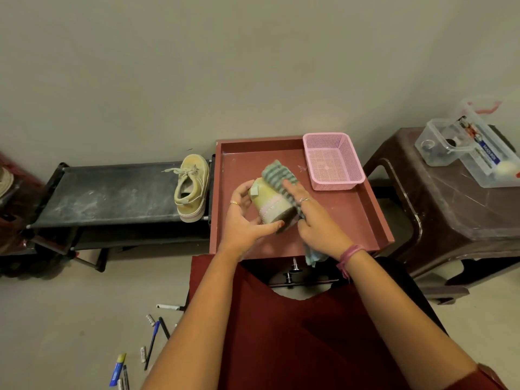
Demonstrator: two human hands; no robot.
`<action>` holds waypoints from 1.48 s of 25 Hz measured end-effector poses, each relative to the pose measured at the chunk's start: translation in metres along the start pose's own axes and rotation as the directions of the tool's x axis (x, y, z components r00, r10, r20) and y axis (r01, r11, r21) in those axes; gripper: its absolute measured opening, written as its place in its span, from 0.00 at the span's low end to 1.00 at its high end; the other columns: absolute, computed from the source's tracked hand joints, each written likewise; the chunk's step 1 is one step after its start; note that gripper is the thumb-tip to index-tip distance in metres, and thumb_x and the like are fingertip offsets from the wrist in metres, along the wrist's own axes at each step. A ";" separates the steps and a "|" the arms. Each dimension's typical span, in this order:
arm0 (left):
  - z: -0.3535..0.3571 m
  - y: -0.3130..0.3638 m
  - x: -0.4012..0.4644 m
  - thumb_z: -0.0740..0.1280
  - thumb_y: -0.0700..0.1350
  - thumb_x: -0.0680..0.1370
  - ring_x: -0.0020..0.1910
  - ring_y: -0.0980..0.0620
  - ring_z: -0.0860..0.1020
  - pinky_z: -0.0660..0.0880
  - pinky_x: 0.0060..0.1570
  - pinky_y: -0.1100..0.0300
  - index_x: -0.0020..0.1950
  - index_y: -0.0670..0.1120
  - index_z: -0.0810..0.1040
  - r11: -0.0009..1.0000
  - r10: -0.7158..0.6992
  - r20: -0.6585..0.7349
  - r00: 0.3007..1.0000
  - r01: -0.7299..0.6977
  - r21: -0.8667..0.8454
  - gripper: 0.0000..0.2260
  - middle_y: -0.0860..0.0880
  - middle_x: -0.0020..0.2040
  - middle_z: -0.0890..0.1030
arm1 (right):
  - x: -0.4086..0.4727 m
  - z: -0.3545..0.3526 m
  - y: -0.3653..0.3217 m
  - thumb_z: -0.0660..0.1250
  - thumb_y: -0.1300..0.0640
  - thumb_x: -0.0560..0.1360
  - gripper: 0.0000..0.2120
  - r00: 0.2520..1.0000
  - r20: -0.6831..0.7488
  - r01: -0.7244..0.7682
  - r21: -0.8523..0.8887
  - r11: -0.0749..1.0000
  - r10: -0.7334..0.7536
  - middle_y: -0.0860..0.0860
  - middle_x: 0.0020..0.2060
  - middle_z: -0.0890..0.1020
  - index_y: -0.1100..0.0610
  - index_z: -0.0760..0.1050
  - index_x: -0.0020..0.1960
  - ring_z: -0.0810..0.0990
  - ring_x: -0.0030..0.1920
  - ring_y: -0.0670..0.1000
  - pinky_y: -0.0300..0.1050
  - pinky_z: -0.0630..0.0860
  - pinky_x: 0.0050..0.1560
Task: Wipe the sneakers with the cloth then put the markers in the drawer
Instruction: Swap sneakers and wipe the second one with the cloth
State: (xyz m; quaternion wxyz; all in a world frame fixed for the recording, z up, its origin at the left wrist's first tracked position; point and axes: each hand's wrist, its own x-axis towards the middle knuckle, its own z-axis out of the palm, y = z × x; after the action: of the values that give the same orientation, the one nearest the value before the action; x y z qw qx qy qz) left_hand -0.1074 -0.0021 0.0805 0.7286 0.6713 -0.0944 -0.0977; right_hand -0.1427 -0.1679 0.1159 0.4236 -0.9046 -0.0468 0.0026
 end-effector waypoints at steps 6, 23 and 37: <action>0.009 -0.012 -0.004 0.76 0.34 0.60 0.64 0.59 0.73 0.75 0.59 0.57 0.67 0.52 0.63 1.000 -0.005 -0.047 0.999 0.005 -0.004 0.40 0.51 0.64 0.72 | -0.004 0.015 0.010 0.59 0.76 0.67 0.44 0.972 0.054 0.234 -0.339 0.911 -0.229 0.47 0.76 0.54 0.51 0.51 0.77 0.48 0.77 0.49 0.36 0.44 0.73; -0.012 -0.044 -0.014 0.74 0.24 0.62 0.60 0.53 0.78 0.77 0.51 0.63 0.66 0.48 0.64 0.996 -0.084 -0.070 0.994 0.082 -0.032 0.40 0.45 0.64 0.73 | -0.012 0.044 0.002 0.57 0.74 0.70 0.42 0.958 0.175 0.280 -0.426 0.860 -0.225 0.48 0.77 0.43 0.54 0.43 0.77 0.37 0.75 0.49 0.39 0.39 0.71; -0.010 -0.051 -0.015 0.76 0.31 0.61 0.60 0.53 0.77 0.77 0.56 0.55 0.61 0.56 0.61 0.990 -0.136 -0.040 0.990 0.138 0.037 0.38 0.49 0.62 0.73 | 0.076 0.003 0.128 0.48 0.68 0.79 0.29 0.967 0.147 -0.064 -0.651 0.757 0.208 0.55 0.77 0.48 0.54 0.45 0.78 0.45 0.77 0.57 0.49 0.44 0.76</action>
State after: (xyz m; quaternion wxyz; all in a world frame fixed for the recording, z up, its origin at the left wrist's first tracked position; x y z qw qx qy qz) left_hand -0.1204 0.0070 0.0286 0.7084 0.6922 -0.0362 -0.1330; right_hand -0.0566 -0.2404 0.0183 0.0808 -0.9900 -0.0233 0.1132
